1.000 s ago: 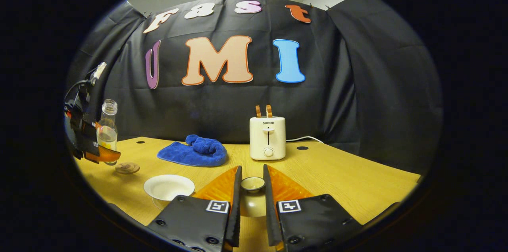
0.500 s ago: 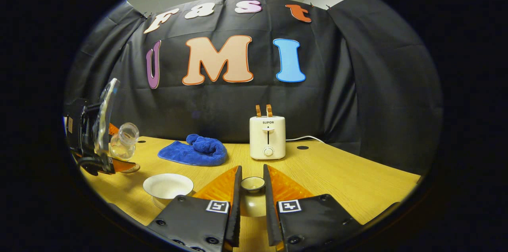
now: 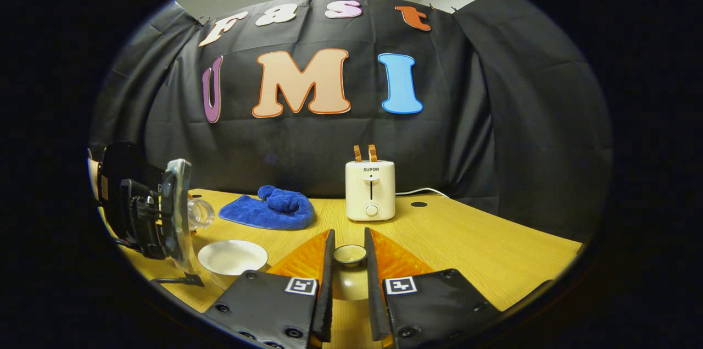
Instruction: Open the teacup lid with one hand, grasp the water bottle and pour water into the teacup with the other hand; after pouring, place the water bottle on the coaster and then close the teacup lid.
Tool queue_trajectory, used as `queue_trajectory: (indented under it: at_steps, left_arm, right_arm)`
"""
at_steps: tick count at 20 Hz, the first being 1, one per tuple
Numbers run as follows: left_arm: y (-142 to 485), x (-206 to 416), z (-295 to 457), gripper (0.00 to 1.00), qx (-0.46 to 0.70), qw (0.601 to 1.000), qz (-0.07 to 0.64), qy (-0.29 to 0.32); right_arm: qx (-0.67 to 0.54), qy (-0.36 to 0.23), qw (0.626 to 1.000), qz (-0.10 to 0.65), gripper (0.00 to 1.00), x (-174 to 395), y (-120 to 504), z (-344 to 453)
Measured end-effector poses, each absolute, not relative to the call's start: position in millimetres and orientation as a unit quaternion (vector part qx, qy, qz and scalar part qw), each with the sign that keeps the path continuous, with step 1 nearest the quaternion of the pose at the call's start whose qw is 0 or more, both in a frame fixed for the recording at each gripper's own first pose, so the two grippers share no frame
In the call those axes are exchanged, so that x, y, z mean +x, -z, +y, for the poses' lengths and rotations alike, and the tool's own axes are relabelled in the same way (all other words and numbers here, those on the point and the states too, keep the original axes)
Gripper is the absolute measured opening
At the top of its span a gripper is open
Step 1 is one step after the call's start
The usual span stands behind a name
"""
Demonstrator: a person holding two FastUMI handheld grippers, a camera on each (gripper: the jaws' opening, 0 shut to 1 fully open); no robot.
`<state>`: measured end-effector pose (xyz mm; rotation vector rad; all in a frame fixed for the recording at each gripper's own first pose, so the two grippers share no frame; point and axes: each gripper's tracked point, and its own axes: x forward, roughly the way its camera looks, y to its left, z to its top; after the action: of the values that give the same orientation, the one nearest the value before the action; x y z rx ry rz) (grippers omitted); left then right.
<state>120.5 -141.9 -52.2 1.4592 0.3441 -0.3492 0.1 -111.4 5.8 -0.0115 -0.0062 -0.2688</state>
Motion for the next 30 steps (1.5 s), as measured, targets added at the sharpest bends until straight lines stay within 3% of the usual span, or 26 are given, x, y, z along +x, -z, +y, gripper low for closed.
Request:
queue_trajectory:
  at_steps: [12,30]
  left_arm:
    - [17.0,126.0,-142.9,0.68,0.754,0.636,0.114,0.123]
    - [-12.8,129.5,-146.0,0.69,0.821,0.556,0.084,0.097]
  right_arm:
    - [-0.006,0.138,0.990,-0.003,0.31,1.1,-5.7,-114.1]
    - [-0.006,0.141,0.990,-0.004,0.30,1.7,-5.5,-115.6]
